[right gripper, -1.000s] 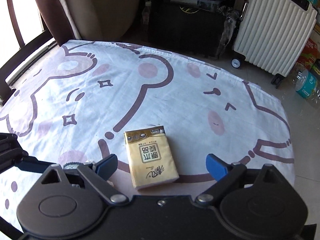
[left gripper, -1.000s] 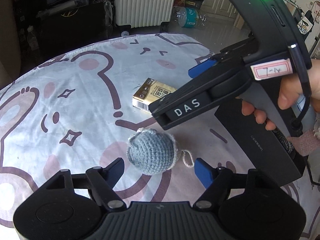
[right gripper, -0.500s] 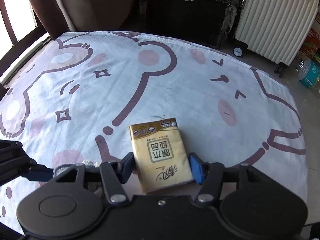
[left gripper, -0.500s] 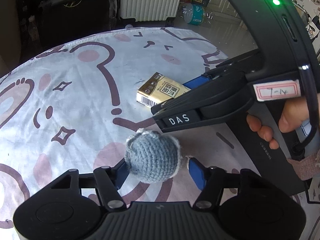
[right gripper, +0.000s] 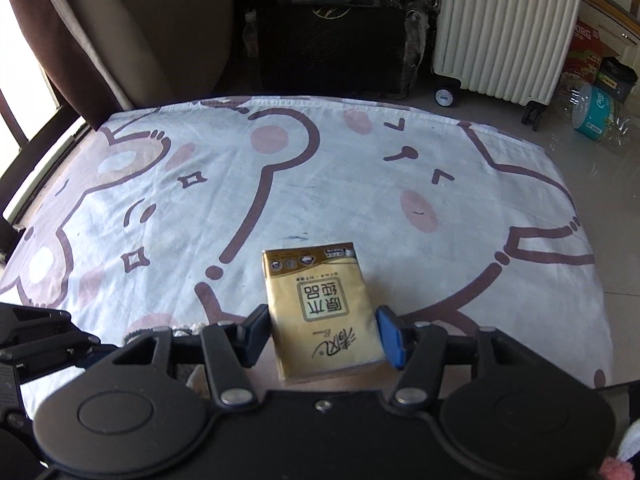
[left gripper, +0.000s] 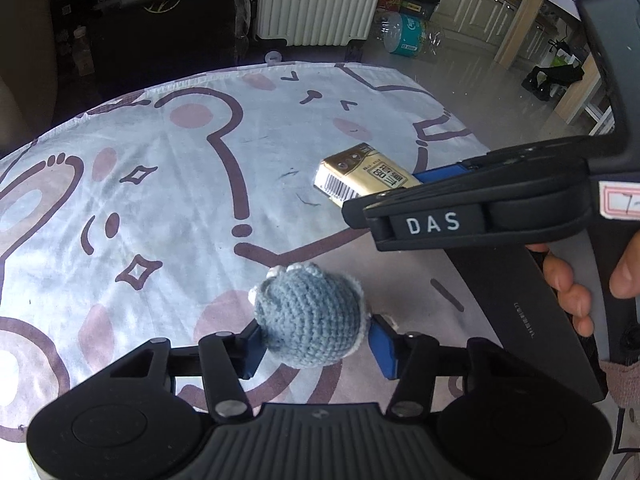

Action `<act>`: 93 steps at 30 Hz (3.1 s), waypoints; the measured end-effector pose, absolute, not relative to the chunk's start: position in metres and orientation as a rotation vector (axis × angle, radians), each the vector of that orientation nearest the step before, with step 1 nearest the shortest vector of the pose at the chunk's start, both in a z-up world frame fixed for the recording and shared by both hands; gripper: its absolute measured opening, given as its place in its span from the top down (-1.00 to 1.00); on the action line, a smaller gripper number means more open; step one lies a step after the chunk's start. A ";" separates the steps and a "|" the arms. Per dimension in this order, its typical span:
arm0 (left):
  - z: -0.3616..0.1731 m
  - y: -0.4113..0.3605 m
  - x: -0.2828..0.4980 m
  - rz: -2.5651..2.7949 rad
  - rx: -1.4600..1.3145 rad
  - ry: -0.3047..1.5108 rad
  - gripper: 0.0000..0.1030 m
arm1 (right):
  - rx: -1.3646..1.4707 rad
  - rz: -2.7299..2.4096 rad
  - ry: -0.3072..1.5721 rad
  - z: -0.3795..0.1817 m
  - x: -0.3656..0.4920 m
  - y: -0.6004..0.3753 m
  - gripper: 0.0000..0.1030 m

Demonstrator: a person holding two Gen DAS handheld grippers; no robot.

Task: Organize objects
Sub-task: 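Close the right gripper on the yellow tissue pack while the left gripper closes on the grey knit ball, then carry the tissue pack with the right tool toward the black box while the left tool lifts the ball, then lower the tissue pack into the black box and open the right gripper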

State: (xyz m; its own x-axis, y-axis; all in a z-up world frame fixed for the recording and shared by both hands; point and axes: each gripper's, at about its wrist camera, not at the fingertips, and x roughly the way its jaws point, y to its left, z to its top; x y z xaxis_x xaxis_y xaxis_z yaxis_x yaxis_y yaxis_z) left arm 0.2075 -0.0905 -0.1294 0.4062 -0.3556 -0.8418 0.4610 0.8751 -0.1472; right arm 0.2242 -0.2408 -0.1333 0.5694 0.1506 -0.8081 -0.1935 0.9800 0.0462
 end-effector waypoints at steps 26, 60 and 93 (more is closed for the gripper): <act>-0.037 -0.081 0.159 -0.320 0.000 0.907 -0.06 | 0.270 0.099 0.823 -0.052 0.136 -0.305 -0.13; -0.003 -0.121 0.123 -0.375 0.013 0.797 -0.06 | 0.357 -0.041 0.896 -0.065 0.069 -0.374 -0.13; -0.014 -0.198 0.139 -0.574 -0.102 0.804 -0.06 | 0.388 -0.042 1.008 -0.089 0.063 -0.390 -0.41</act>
State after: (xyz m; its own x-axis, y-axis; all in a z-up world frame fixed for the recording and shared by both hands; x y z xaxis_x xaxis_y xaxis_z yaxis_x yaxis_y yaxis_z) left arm 0.1386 -0.1977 -0.0139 0.5508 -0.5219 -0.6513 0.4465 0.8436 -0.2983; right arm 0.0629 -0.3899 -0.0891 0.5388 0.1429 -0.8302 0.2117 0.9309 0.2976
